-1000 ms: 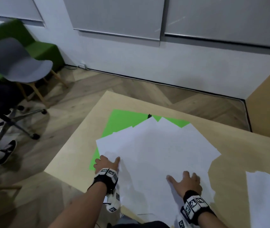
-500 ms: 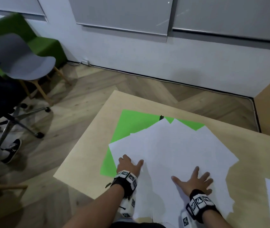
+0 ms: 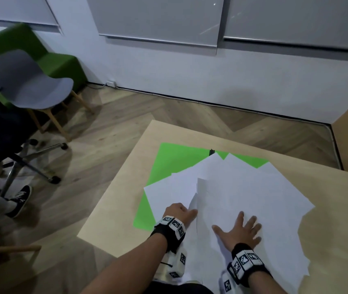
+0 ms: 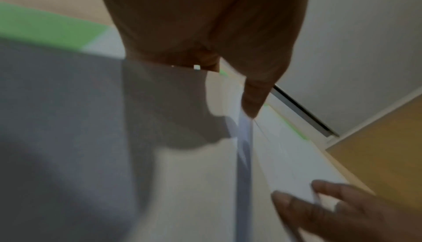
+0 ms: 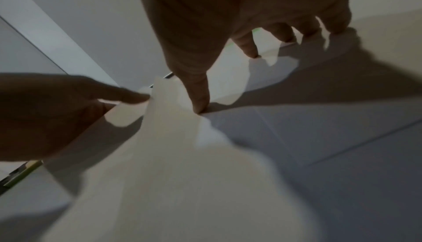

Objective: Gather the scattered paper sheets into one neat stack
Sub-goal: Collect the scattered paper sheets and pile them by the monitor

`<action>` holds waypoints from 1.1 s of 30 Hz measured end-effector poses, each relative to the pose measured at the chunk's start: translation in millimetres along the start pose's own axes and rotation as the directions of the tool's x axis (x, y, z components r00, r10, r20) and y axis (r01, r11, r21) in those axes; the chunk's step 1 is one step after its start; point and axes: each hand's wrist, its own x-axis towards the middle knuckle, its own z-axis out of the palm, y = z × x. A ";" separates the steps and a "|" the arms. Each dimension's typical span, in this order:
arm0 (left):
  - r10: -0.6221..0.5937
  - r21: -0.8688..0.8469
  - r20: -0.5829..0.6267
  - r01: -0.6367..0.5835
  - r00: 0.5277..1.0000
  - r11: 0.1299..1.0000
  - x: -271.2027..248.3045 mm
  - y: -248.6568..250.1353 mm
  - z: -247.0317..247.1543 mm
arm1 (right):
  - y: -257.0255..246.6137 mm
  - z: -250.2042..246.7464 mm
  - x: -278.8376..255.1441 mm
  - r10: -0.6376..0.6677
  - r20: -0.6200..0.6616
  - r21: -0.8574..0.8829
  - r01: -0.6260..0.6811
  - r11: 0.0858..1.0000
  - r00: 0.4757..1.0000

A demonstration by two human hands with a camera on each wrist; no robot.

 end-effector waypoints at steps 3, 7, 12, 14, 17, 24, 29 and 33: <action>0.040 0.008 0.009 -0.040 0.999 0.999 4.9 8.4 0.5 | 0.0 1.2 0.2 -0.050 -0.037 0.024 0.051 0.998 0.998; 0.104 -0.018 0.070 -0.103 0.992 0.995 7.0 18.3 -2.9 | 0.9 2.3 -1.8 -0.133 -0.064 0.042 0.136 0.990 0.989; 0.201 0.099 0.142 -0.216 0.969 0.971 3.0 17.7 -3.9 | 4.4 2.7 -1.8 -0.323 -0.096 0.218 0.336 0.916 0.942; 0.223 0.098 0.107 -0.234 0.969 0.967 4.7 19.4 -11.0 | 9.6 3.3 0.0 -0.336 -0.105 0.219 0.351 0.910 0.936; 0.272 0.057 0.071 -0.276 0.960 0.959 9.6 23.1 -29.6 | 21.3 3.6 5.2 -0.343 -0.090 0.203 0.354 0.913 0.935; 0.173 -0.174 0.006 -0.169 0.985 0.970 32.7 7.9 -75.3 | 33.2 -0.8 12.8 -0.369 -0.068 0.172 0.375 0.911 0.927; 0.098 -0.392 -0.040 -0.106 0.994 0.914 47.8 -9.8 -72.2 | 30.6 -3.2 15.5 -0.345 -0.036 0.201 0.344 0.917 0.938; 0.126 -0.198 -0.038 -0.131 0.991 0.971 39.5 -11.7 -57.1 | 27.4 -4.7 12.7 -0.345 -0.036 0.200 0.346 0.917 0.938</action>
